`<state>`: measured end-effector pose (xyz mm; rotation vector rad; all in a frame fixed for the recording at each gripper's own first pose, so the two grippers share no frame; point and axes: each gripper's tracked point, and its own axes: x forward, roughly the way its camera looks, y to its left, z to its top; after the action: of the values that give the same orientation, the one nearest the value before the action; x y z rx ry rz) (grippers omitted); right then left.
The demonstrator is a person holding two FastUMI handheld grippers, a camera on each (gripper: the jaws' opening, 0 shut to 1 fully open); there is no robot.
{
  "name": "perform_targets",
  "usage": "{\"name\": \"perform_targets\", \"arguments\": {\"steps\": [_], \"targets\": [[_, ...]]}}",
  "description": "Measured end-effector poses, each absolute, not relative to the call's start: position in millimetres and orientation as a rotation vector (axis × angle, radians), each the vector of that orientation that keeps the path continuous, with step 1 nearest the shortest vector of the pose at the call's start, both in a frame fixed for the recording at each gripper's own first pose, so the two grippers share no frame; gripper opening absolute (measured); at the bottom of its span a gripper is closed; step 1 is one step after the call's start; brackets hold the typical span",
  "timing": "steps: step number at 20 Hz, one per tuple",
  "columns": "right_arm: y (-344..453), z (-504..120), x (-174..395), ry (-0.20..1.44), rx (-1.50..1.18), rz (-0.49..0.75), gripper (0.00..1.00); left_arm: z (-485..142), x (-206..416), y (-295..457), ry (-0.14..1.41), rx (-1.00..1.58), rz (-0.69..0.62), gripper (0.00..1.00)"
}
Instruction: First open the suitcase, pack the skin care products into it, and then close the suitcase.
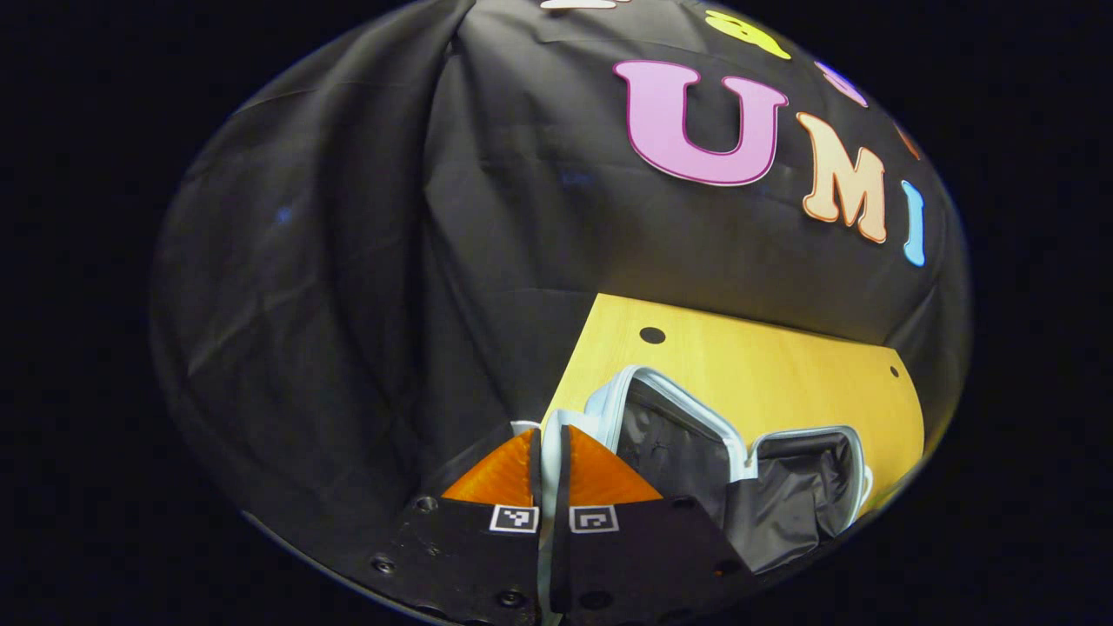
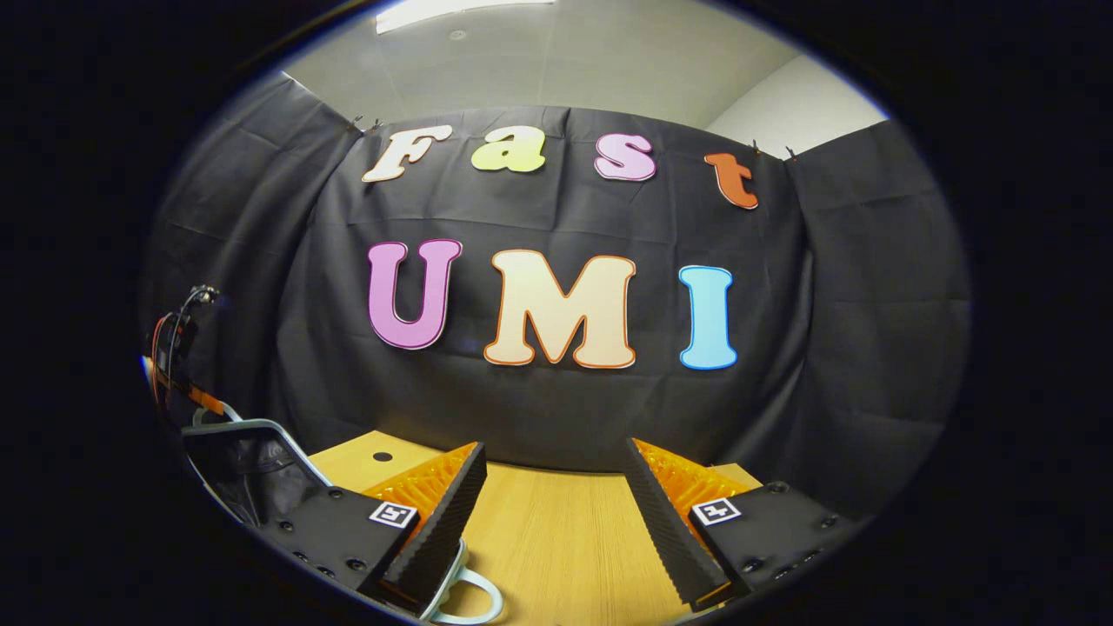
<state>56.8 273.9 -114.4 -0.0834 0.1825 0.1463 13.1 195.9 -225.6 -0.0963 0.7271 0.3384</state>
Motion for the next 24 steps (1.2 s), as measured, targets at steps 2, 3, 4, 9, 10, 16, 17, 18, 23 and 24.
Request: {"name": "perform_targets", "arguments": {"steps": [2, 3, 4, 9, 10, 16, 17, 18, 23, 24], "targets": [[270.4, -115.4, 57.1, 0.185, -0.089, 0.130, 0.98, -234.3, 6.9, 198.6, 0.753, -0.094, 0.363, 0.00], [269.1, -115.8, 56.1, 0.189, -0.089, 0.124, 1.00, -239.6, 4.8, 198.9, 0.764, -0.106, 0.381, 0.00], [266.7, -117.1, 54.2, 0.194, -0.090, 0.120, 0.98, -244.1, 2.4, 199.1, 0.775, -0.124, 0.406, 0.00], [254.8, -119.3, 52.3, 0.211, -0.098, 0.097, 0.98, -247.3, -1.8, 206.0, 0.753, -0.207, 0.565, 0.14], [254.6, -119.3, 52.0, 0.213, -0.092, 0.102, 1.00, -238.8, 4.5, 202.9, 0.700, -0.231, 0.593, 0.19], [239.4, -107.5, 55.1, 0.192, -0.006, 0.130, 0.98, -124.8, 24.7, 184.6, 0.332, -0.156, 0.659, 0.73], [234.5, -107.2, 56.5, 0.195, 0.000, 0.137, 0.98, -106.1, 25.9, 174.0, 0.291, -0.138, 0.658, 0.79], [229.7, -106.4, 56.6, 0.196, 0.006, 0.144, 0.98, -92.2, 27.0, 159.4, 0.249, -0.123, 0.654, 0.95], [193.2, -89.0, 58.2, 0.162, 0.036, 0.175, 0.98, -19.9, 34.7, 82.0, 0.058, -0.052, 0.591, 0.94], [186.7, -87.3, 59.1, 0.160, 0.042, 0.183, 0.98, -4.6, 37.1, 64.6, 0.015, -0.022, 0.583, 0.94]]}}
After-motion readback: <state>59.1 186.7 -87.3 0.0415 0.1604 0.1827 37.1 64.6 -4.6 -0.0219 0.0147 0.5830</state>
